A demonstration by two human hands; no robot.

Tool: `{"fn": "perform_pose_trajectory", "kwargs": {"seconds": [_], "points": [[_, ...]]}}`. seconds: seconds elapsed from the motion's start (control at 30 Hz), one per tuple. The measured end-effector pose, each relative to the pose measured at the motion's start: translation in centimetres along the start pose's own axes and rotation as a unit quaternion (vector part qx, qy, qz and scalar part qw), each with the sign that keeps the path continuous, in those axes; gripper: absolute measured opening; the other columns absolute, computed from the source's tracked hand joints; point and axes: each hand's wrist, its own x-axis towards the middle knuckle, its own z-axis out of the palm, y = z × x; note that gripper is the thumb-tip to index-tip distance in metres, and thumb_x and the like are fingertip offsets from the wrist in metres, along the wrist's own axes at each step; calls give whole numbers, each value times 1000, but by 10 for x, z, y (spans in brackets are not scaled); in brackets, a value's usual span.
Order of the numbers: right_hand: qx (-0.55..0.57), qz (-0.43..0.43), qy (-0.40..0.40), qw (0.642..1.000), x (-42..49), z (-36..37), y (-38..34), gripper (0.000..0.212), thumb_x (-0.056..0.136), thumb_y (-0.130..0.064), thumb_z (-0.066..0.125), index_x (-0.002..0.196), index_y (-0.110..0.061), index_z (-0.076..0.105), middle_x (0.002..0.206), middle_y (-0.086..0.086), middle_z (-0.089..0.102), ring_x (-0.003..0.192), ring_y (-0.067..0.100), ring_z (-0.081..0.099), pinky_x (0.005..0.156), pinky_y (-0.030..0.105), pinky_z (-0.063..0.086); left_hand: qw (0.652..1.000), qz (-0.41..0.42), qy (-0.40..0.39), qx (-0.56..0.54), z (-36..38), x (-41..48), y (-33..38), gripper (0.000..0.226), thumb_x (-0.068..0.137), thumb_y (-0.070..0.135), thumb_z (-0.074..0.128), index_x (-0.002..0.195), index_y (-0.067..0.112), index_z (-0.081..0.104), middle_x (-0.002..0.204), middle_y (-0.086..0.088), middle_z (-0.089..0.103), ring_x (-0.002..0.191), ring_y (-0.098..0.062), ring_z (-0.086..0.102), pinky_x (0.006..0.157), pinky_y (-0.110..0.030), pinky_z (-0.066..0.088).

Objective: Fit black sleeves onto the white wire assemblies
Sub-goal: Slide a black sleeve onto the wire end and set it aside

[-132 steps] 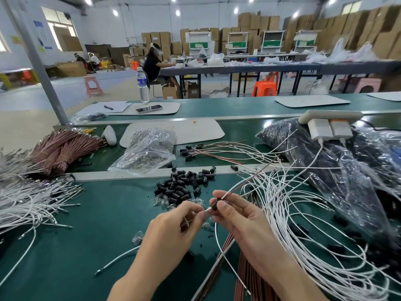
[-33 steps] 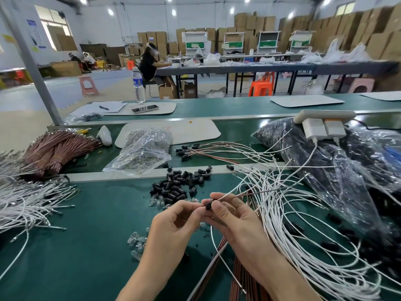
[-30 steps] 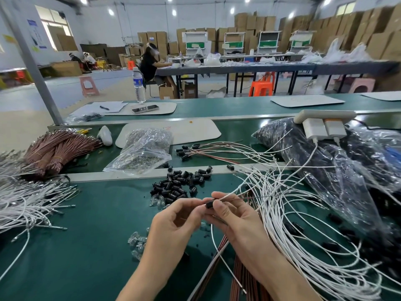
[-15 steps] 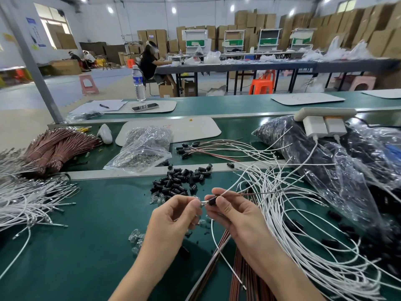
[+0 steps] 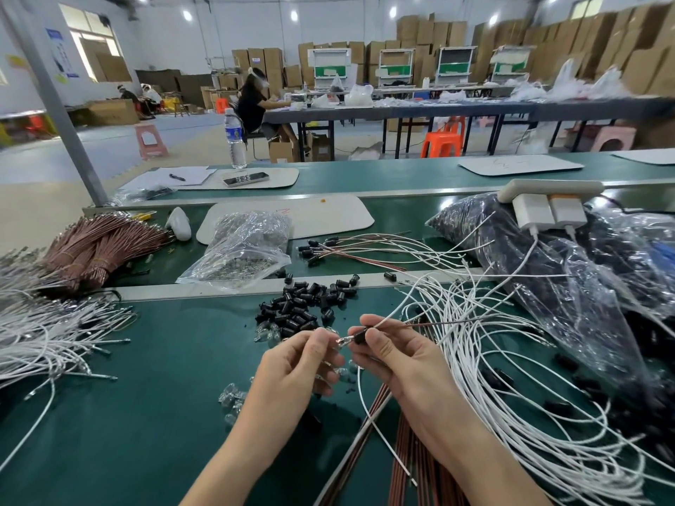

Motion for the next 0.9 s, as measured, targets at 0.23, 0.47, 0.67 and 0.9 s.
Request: {"fn": "perform_pose_trajectory", "kwargs": {"seconds": [0.23, 0.47, 0.67, 0.9], "points": [[-30, -7, -5, 1000, -1, 0, -1, 21, 82, -24, 72, 101, -20, 79, 107, 15, 76, 98, 26, 74, 81, 26, 59, 999, 1, -13, 32, 0, 0, 0, 19, 87, 43, 62, 88, 31, 76, 83, -4, 75, 70, -14, 69, 64, -24, 56], [-72, -1, -23, 997, -3, 1, 2, 25, 80, -35, 75, 104, -28, 77, 99, 12, 76, 91, 23, 74, 81, 26, 58, 1000, -5, 0, 20, 3, 1, -2, 17, 85, 43, 62, 86, 31, 75, 81, -3, 76, 65, -12, 67, 61, -21, 53], [-129, -15, -43, 991, -3, -1, 7, 25, 79, -25, 78, 104, -32, 76, 91, 4, 75, 90, 20, 73, 81, 27, 58, 999, 1, -2, 37, 3, 1, -3, 14, 94, 31, 63, 86, 32, 75, 81, -2, 75, 64, -11, 66, 60, -21, 52], [-113, -6, -42, 993, 0, -4, 9, 33, 76, -26, 79, 105, -39, 73, 88, 3, 75, 84, 16, 71, 81, 29, 58, 999, -1, -12, 35, 3, 1, -1, 14, 86, 41, 64, 87, 32, 74, 81, -2, 74, 66, -13, 67, 61, -23, 53]]}}
